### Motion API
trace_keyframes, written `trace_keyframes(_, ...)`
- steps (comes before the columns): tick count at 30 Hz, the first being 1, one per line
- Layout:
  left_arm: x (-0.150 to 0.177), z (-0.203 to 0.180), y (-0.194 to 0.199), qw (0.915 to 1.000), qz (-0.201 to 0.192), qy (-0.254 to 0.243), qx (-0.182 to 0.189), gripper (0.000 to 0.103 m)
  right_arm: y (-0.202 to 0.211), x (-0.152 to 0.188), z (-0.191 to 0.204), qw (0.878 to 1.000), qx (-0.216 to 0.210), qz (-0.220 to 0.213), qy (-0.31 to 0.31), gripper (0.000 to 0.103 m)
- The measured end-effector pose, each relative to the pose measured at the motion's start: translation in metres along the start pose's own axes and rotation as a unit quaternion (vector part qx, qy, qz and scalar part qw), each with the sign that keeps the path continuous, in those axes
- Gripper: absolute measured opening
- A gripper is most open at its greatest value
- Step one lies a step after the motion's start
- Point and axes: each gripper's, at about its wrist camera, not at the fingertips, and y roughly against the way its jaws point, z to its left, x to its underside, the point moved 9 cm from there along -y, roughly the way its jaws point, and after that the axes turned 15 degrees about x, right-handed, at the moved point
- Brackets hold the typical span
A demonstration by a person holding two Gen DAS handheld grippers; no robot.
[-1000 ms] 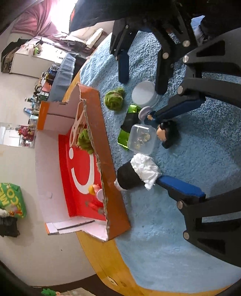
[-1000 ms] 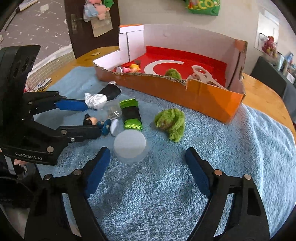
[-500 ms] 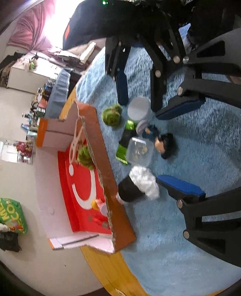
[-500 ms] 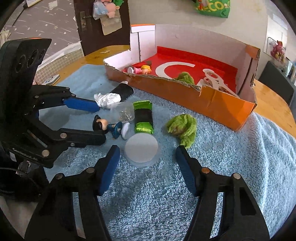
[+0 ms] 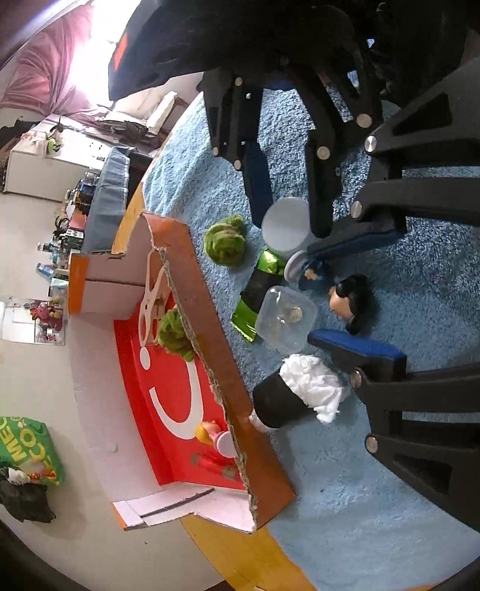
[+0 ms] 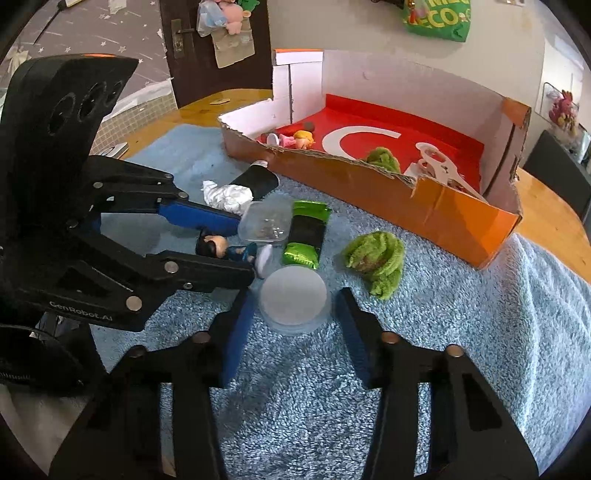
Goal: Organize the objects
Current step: 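Grasp the small dark figurine with the left tool while the right tool grasps the white round lid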
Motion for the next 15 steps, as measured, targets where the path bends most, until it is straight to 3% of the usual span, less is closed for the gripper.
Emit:
trace_keyframes(4,0.002,-0.007,0.005,0.9999,-0.006,-0.009,-0.005,0.04,0.003,0.001,0.004,1.0,0.008,-0.009,0.002,0.039)
trace_keyframes(5,0.002,-0.008,0.007,0.9999,-0.009,-0.01,-0.007,0.021,0.003,0.001,0.004,1.0,0.006,-0.01,-0.001,0.039)
trace_keyframes(15,0.006,-0.006,0.017,0.9996,-0.018,0.019,-0.004,0.021,0.013,-0.001,0.004,1.0,0.005,-0.018,-0.022,0.039)
